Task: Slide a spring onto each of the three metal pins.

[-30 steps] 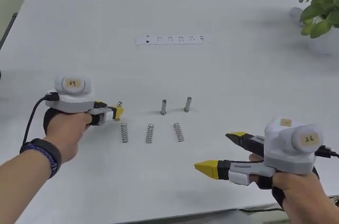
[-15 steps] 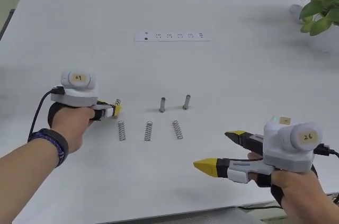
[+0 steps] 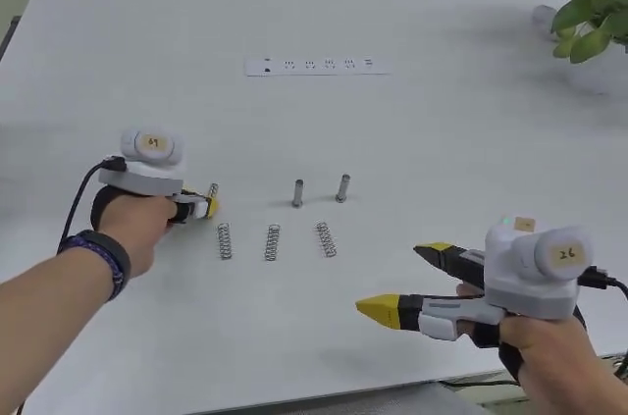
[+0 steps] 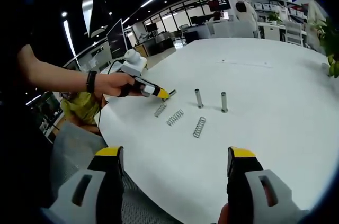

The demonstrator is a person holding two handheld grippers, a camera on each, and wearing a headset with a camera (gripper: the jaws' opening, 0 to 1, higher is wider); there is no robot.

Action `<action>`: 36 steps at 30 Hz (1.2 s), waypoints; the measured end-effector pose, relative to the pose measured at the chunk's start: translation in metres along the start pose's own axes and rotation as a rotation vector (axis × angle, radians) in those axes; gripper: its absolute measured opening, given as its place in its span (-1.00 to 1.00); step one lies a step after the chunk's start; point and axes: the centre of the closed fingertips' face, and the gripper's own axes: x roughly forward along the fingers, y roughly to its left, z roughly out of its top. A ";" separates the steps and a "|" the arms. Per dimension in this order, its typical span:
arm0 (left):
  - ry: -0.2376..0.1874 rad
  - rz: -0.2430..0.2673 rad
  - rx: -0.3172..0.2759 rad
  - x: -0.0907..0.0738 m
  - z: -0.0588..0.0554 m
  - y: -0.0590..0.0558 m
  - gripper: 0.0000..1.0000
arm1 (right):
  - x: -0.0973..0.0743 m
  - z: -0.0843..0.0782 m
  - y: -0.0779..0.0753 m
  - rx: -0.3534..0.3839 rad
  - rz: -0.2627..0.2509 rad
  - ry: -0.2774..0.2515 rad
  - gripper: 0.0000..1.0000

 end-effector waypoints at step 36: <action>0.134 0.004 0.268 -0.004 -0.013 0.002 -1.00 | 0.011 0.004 0.005 -0.010 0.028 0.004 0.56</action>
